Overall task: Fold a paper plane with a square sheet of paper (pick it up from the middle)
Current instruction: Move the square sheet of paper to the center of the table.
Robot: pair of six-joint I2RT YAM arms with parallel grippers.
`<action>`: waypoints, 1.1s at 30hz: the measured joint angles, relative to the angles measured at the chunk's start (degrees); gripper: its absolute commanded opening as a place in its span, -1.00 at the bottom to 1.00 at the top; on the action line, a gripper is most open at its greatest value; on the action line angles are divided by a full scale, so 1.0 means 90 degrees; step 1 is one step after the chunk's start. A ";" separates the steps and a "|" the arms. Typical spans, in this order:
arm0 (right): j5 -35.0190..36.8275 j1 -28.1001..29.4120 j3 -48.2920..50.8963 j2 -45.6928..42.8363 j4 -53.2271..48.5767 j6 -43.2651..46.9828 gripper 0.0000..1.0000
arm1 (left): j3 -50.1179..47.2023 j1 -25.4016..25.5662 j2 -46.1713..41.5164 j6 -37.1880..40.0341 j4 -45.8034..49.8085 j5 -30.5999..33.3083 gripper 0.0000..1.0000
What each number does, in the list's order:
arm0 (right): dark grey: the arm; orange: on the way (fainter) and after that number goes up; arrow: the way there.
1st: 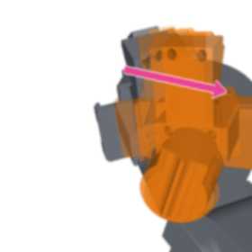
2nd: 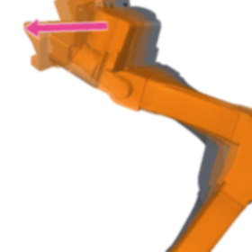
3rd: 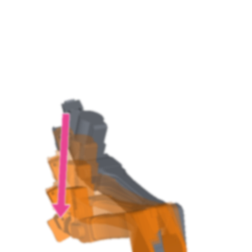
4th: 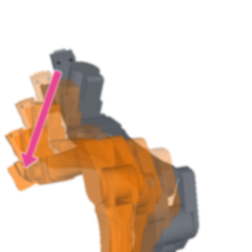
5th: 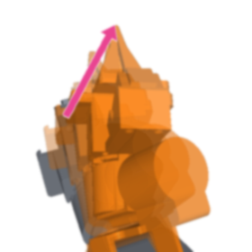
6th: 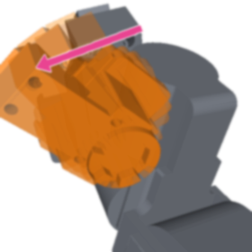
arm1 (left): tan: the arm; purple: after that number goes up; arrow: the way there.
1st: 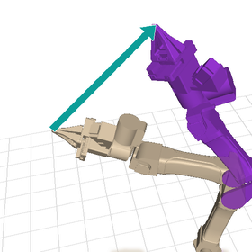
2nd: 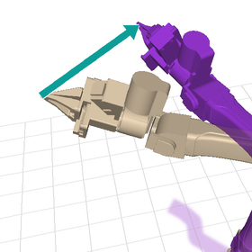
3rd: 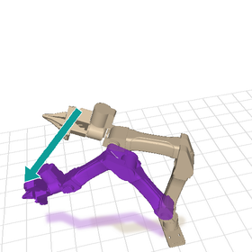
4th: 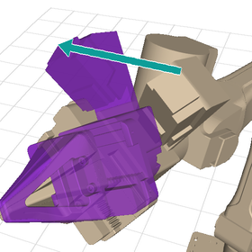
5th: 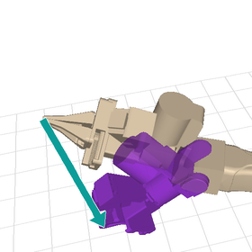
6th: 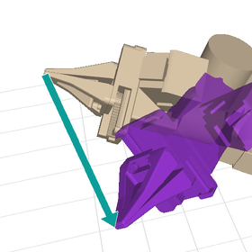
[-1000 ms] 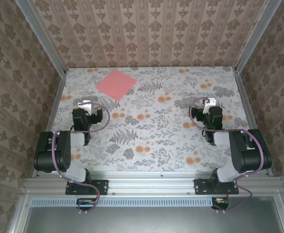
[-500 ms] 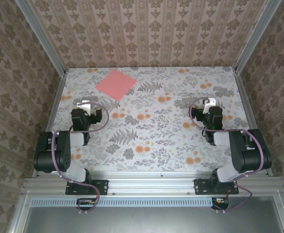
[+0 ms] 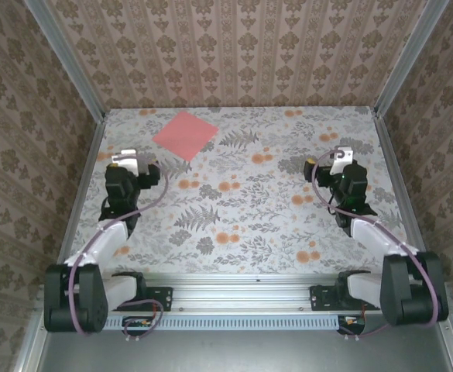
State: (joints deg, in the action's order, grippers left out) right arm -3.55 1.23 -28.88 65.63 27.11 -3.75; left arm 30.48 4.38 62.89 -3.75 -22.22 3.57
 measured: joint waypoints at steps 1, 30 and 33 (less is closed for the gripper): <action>-0.0158 0.0034 -0.0158 -0.0155 -0.0248 -0.0066 0.99 | 0.0245 0.0019 -0.0068 -0.0177 0.0311 -0.0044 1.00; -0.1632 0.2341 -0.1921 0.0185 -0.3024 -0.0964 1.00 | 0.6921 0.1137 0.5943 -0.1423 0.4554 -0.0656 1.00; -0.1613 0.2453 -0.2244 0.0607 -0.3021 -0.0962 0.99 | 0.7495 0.1173 0.6504 -0.1423 0.4794 -0.0583 1.00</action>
State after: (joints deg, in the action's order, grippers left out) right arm -18.06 23.31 -49.08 71.09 -0.08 -12.40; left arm 97.93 14.94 121.43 -16.56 20.93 -1.67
